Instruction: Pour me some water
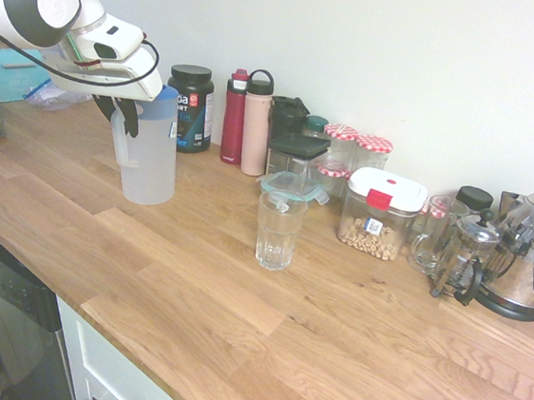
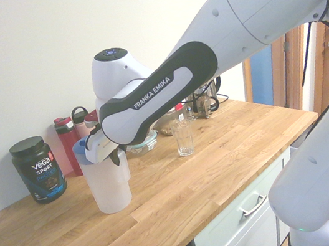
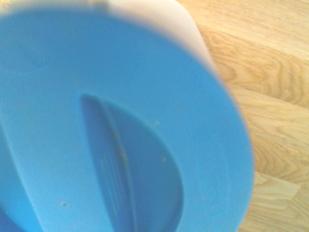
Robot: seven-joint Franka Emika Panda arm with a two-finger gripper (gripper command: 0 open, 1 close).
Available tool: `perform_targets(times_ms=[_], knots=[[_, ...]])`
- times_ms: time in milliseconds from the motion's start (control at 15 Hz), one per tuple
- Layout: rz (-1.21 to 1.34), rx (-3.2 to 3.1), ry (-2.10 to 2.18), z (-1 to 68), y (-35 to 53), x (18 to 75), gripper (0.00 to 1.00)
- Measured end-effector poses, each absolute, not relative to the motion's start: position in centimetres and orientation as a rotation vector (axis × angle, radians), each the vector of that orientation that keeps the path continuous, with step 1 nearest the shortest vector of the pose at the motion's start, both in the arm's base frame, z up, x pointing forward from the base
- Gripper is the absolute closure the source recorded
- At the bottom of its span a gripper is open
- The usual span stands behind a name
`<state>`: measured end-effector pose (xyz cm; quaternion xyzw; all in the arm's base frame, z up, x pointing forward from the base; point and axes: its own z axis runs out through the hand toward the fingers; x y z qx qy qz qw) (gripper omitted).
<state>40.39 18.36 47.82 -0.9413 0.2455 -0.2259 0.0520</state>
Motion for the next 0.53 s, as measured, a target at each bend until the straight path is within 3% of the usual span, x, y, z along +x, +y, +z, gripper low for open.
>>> perform_targets(times_ms=[333,533], knots=[[-0.658,-2.864,0.756,49.0,18.5,39.6,0.0],[-0.567,-2.926,0.817,51.7,17.1,36.3,0.0]])
